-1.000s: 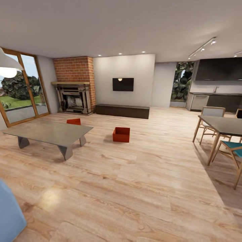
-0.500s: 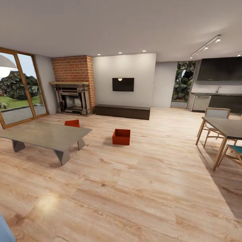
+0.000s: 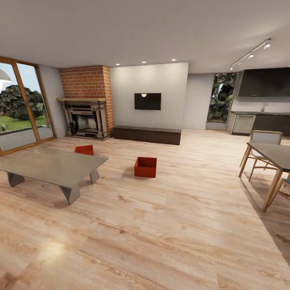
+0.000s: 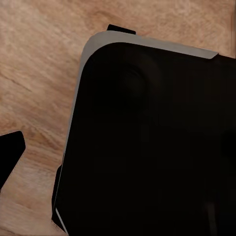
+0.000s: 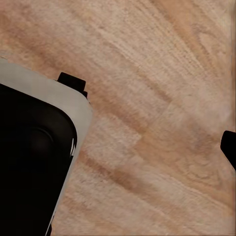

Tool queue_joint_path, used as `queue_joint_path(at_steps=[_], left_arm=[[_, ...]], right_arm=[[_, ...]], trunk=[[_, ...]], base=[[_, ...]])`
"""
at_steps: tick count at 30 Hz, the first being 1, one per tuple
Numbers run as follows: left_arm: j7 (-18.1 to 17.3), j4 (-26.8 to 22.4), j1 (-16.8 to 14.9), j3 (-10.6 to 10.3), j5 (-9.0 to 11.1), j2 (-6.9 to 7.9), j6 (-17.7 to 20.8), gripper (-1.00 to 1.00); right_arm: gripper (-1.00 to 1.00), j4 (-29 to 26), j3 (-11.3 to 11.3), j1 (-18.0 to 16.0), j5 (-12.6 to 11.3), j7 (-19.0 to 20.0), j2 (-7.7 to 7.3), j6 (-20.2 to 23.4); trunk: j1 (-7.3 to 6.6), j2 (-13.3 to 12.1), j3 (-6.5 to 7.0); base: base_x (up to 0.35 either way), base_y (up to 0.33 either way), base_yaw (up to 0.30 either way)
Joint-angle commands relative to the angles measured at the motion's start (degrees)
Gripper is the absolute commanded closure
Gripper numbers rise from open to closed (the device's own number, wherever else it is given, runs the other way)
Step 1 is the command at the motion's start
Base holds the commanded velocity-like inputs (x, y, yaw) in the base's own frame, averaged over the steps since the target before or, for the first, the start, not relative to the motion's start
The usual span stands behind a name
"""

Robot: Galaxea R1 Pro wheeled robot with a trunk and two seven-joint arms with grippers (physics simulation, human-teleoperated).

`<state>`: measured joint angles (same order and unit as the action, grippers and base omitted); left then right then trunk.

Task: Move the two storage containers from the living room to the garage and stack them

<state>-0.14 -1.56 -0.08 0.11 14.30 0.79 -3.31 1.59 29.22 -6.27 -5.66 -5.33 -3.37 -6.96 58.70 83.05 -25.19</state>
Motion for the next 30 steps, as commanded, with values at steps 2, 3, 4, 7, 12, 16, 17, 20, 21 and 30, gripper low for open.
queue_joint_path(at_steps=[2, 3, 4, 7, 12, 16, 17, 20, 21, 30], left_arm=[[-0.01, -0.02, -0.01, -0.02, 0.29, 0.0, -0.11, -1.0], [-0.02, -0.02, -0.01, -0.02, 0.29, 0.0, -0.11, -1.0], [-0.02, -0.02, -0.01, -0.02, 0.29, 0.0, -0.11, -1.0], [-0.01, -0.02, -0.01, -0.02, 0.29, 0.0, -0.11, -1.0], [-0.01, -0.02, -0.01, -0.02, 0.29, 0.0, -0.11, -1.0], [-0.02, -0.01, -0.01, -0.02, 0.29, 0.0, -0.11, -1.0], [-0.01, -0.01, -0.01, -0.02, 0.29, 0.0, -0.11, -1.0], [-0.03, -0.02, -0.01, -0.02, 0.29, 0.0, -0.11, -1.0], [-0.02, -0.02, -0.01, -0.02, 0.29, 0.0, -0.11, -1.0], [-0.02, -0.01, -0.01, -0.02, 0.29, 0.0, -0.11, -1.0]], right_arm=[[-1.0, 0.17, 0.48, -0.06, -0.58, -0.03, 0.03, -0.36], [-1.0, 0.17, 0.48, -0.06, -0.58, -0.03, 0.03, -0.37], [-1.0, 0.17, 0.48, -0.06, -0.58, -0.03, 0.03, -0.39], [-1.0, 0.17, 0.48, -0.06, -0.53, -0.03, 0.03, -0.41], [-1.0, 0.17, 0.48, -0.06, -0.28, -0.03, -0.03, -0.42], [-1.0, 0.17, 0.48, -0.06, -0.32, -0.03, -0.02, -0.42], [-1.0, 0.17, 0.48, -0.06, -0.4, -0.03, -0.01, -0.42], [-1.0, 0.17, 0.48, -0.06, -0.64, -0.03, 0.08, -0.42], [-1.0, 0.17, 0.48, -0.06, -0.66, -0.03, 0.1, -0.42], [-1.0, 0.17, 0.48, -0.06, -0.68, -0.03, 0.09, -0.37]], trunk=[[0.03, 0.02, -0.05], [0.03, 0.02, -0.05], [0.03, 0.02, -0.05], [0.03, 0.02, -0.05], [0.03, 0.02, -0.05], [0.03, 0.02, -0.05], [0.03, 0.02, -0.05], [0.03, 0.02, -0.05], [0.03, 0.02, -0.05], [0.03, 0.02, -0.05]], base=[[0.326, 0.0, 0.0], [0.326, 0.0, 0.0], [0.326, 0.0, 0.0], [0.326, 0.0, 0.0], [0.326, 0.0, 0.0], [0.326, 0.0, -0.008], [0.326, 0.0, -0.1], [0.326, 0.0, -0.219], [0.326, 0.0, -0.21], [0.326, 0.0, -0.053]])
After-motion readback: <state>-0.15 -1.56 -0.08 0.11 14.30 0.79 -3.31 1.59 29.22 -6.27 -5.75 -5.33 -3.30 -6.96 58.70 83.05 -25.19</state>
